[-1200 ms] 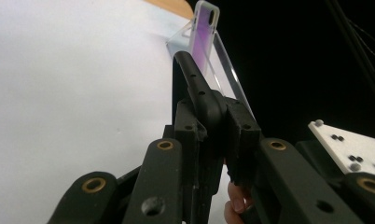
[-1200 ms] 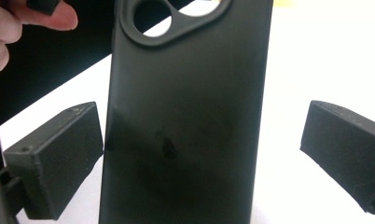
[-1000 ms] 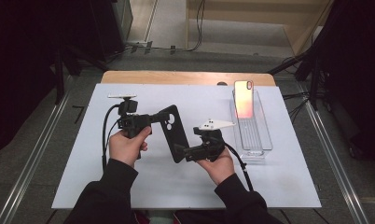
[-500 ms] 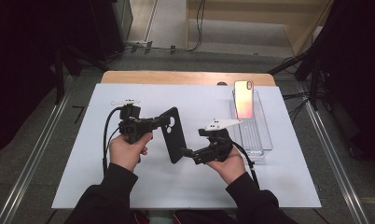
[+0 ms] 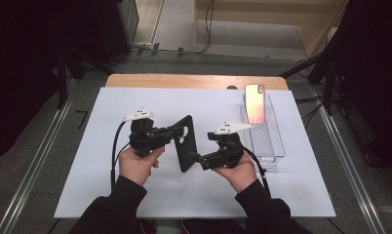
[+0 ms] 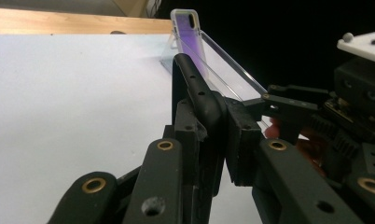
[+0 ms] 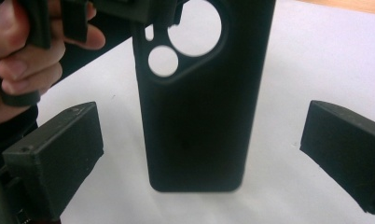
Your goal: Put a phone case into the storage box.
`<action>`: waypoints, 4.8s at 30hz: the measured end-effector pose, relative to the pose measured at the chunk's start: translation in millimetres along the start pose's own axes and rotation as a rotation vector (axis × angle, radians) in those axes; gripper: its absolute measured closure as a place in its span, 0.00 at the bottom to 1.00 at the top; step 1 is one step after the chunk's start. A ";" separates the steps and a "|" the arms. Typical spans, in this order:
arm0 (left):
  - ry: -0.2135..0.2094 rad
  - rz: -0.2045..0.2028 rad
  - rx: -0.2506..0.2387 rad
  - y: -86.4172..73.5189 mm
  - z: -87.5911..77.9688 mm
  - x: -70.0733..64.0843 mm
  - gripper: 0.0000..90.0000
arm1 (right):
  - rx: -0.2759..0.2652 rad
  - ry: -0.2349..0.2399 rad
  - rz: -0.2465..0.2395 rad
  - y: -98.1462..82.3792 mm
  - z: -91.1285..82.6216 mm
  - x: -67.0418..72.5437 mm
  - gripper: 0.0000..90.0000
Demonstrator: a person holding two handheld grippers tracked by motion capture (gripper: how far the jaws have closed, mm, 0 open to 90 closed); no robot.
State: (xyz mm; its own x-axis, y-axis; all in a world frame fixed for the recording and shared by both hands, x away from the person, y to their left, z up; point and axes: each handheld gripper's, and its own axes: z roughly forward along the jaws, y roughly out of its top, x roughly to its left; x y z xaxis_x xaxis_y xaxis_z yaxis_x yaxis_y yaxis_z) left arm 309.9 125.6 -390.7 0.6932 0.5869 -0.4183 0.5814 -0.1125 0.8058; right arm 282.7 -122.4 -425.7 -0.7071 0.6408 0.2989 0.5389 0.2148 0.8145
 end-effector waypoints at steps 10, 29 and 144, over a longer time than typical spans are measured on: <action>-0.030 0.010 0.026 -4.6 8.4 -14.5 0.86 | -0.004 -0.041 0.012 5.3 6.0 2.7 0.00; -0.064 0.000 0.030 -8.9 14.1 -27.7 0.86 | -0.018 -0.055 -0.005 5.2 7.6 5.9 0.12; 0.012 0.078 0.267 -78.9 -57.2 52.1 0.34 | -0.188 -0.456 0.113 32.8 -133.3 -100.1 0.13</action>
State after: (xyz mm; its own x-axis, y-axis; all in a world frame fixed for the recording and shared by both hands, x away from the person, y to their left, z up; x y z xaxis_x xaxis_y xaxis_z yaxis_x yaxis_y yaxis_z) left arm 275.8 211.0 -452.2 0.7362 0.5772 -0.3533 0.6191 -0.3638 0.6960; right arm 310.1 -277.8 -362.6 -0.3546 0.9182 0.1768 0.4787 0.0159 0.8778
